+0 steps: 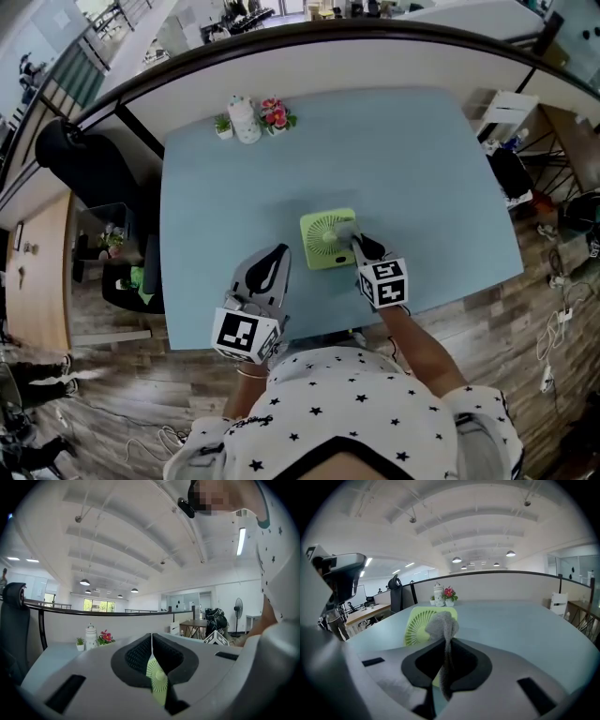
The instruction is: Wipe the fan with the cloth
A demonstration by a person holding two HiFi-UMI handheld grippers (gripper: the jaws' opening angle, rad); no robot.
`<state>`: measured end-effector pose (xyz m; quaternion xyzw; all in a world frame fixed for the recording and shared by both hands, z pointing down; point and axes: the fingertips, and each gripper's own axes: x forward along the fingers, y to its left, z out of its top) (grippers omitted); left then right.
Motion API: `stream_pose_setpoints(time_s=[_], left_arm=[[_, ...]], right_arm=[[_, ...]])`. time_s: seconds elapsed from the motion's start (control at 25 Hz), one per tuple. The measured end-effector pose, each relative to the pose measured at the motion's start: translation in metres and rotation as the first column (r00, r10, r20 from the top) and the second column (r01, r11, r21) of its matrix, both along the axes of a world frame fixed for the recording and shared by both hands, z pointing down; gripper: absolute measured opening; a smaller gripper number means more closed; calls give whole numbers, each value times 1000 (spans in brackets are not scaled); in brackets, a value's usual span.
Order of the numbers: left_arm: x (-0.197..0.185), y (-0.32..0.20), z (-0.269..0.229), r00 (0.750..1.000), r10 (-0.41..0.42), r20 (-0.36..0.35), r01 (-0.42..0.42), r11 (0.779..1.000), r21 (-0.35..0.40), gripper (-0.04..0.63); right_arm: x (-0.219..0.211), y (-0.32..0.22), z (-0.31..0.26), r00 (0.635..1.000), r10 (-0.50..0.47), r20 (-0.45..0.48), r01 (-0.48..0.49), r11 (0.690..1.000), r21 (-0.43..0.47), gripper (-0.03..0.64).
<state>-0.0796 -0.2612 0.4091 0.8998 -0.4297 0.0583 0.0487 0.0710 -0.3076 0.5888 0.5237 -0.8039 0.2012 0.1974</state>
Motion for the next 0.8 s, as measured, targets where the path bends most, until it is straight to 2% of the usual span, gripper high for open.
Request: stream_pose_setpoints(time_s=[0.32, 0.48, 0.8], left_arm=[[6, -2, -2, 1000, 18, 5, -18, 1000, 5, 32], [6, -2, 1, 1000, 14, 2, -14, 1000, 2, 32], [-7, 3, -1, 1000, -14, -1, 14, 1000, 2, 32]], right_arm=[[14, -2, 4, 999, 38, 7, -38, 999, -14, 31], [13, -1, 0, 998, 49, 45, -48, 999, -15, 31], [-60, 16, -23, 986, -132, 106, 129, 991, 31, 31]])
